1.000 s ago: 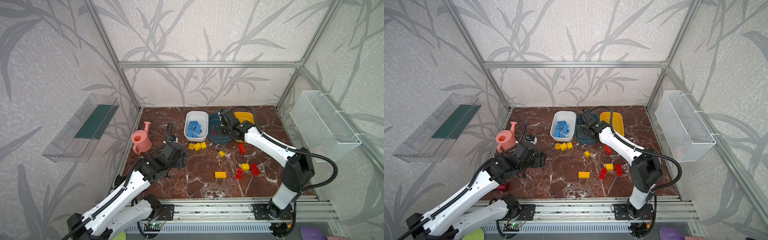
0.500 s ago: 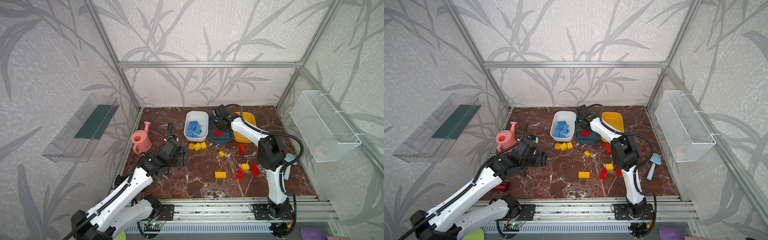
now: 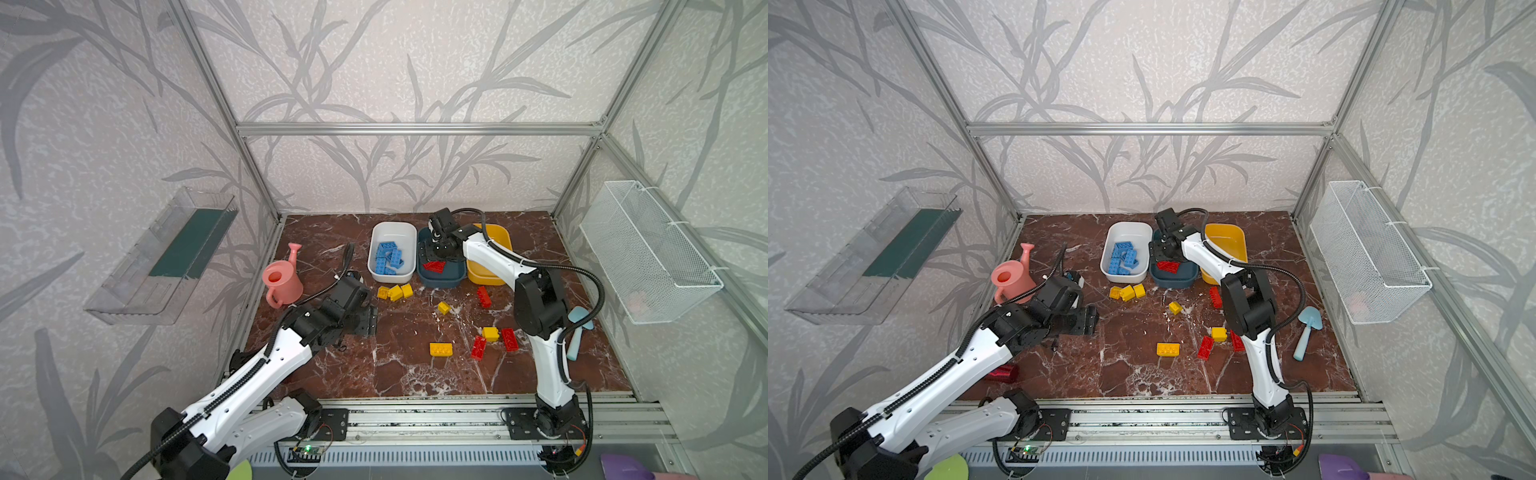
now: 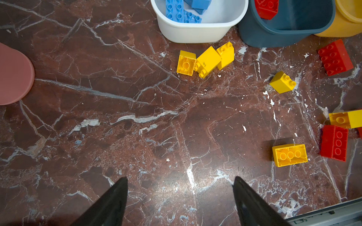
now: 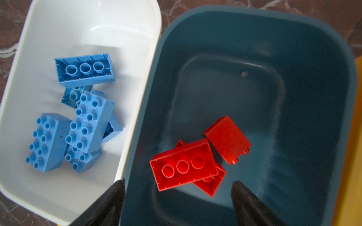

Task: Sort the legos into containers by color
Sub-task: Place the lego in the container, then pick up the lego from the center of the table.

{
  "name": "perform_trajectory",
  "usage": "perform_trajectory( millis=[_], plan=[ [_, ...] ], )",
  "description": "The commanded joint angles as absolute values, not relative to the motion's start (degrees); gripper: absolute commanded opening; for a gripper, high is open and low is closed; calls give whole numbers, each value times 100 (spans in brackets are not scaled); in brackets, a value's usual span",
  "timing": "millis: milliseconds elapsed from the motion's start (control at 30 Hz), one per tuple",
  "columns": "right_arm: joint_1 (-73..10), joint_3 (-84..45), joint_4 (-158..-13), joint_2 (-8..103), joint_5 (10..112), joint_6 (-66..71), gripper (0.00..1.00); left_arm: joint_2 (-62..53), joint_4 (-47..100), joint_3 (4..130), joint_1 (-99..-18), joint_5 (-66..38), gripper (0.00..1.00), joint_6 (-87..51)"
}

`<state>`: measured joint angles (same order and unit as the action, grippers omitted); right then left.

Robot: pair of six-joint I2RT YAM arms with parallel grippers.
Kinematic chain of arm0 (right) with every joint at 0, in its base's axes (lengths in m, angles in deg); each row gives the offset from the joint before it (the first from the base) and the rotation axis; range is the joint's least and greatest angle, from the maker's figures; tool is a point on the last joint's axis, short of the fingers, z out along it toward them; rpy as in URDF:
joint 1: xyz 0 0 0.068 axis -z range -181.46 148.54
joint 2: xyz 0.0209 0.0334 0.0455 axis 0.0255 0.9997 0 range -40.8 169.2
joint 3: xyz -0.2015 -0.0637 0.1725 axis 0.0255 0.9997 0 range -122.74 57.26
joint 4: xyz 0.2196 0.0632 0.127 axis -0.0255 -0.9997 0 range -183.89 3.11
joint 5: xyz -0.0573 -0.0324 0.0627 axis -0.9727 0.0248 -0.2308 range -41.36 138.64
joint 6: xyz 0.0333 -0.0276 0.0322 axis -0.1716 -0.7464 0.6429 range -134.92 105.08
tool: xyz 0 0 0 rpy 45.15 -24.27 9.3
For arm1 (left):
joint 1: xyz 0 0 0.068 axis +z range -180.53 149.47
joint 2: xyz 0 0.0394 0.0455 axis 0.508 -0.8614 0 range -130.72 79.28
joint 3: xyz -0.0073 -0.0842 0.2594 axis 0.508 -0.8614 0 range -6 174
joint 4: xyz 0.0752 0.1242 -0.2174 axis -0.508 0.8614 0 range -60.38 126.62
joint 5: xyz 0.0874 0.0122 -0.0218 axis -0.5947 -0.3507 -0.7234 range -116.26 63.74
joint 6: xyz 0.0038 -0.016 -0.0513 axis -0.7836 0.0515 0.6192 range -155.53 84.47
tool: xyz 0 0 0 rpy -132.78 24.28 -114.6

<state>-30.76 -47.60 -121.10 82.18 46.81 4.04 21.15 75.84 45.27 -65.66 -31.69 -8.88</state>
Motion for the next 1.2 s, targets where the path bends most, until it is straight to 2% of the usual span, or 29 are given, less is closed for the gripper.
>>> perform_trajectory(
  millis=[0, 167, 633, 867, 1167],
  plan=[
    [-3034, -4466, -12173, 7485, 4739, 323, 87, 2047, 7503, 4699, -6559, -2935, 84, -1024],
    [-2972, -3451, -11966, 6469, 4808, 378, 86, 1756, 7516, 4946, -6837, -3000, 83, -888],
    [-2266, -215, -11488, 3142, 5271, 916, 86, -124, 6976, 6005, -8814, -3679, 81, -130],
    [-937, 979, -11326, 2052, 6049, 1434, 87, -1395, 6816, 6732, -9695, -3944, 81, 321],
    [332, 1722, -11038, 1681, 6858, 1749, 88, -2723, 6838, 7683, -10291, -3790, 81, 550]
  ],
)
